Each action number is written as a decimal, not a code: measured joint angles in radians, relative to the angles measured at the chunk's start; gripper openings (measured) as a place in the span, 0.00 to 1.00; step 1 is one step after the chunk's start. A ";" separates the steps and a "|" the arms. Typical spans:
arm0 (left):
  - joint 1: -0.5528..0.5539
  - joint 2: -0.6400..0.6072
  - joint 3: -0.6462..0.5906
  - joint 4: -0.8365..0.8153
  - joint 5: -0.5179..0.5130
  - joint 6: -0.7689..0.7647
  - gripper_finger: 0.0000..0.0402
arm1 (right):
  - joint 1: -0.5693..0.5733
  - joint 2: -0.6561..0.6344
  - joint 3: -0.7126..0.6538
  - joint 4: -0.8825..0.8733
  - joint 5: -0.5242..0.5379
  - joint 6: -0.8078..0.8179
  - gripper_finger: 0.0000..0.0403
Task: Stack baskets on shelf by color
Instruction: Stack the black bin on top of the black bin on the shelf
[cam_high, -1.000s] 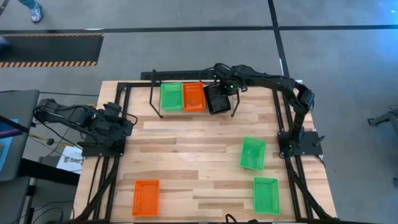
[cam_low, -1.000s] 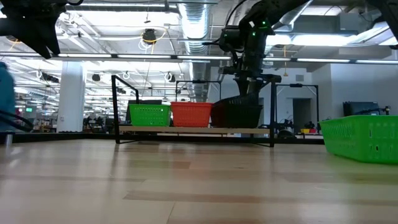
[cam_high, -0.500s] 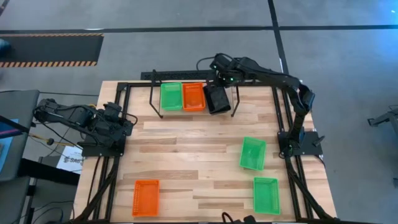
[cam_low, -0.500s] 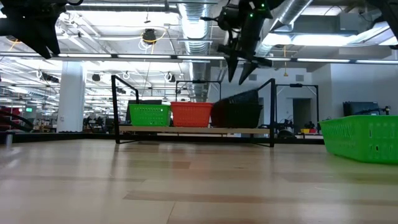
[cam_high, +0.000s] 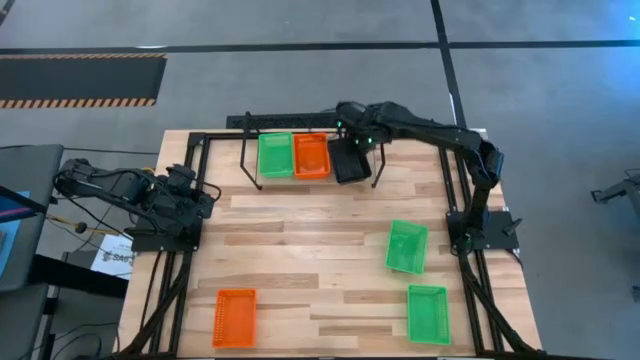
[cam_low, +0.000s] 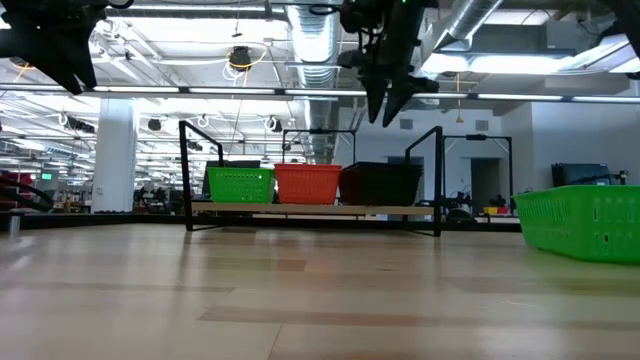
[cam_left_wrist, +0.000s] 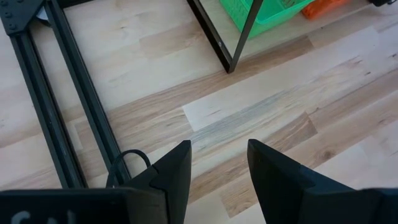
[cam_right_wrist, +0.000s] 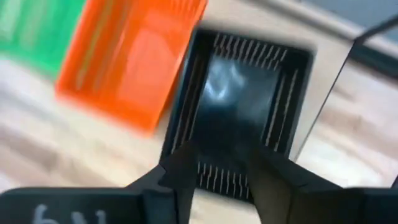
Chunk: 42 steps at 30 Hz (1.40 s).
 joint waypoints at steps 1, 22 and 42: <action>0.000 0.000 0.000 0.000 0.000 0.000 0.36 | 0.025 0.000 0.000 -0.029 -0.001 -0.010 0.36; 0.000 0.000 0.000 0.000 -0.003 0.000 0.36 | 0.232 0.004 -0.222 0.112 -0.009 -0.080 0.01; 0.000 0.000 0.000 0.000 -0.004 0.000 0.36 | 0.221 0.003 -0.243 0.259 -0.013 -0.190 0.00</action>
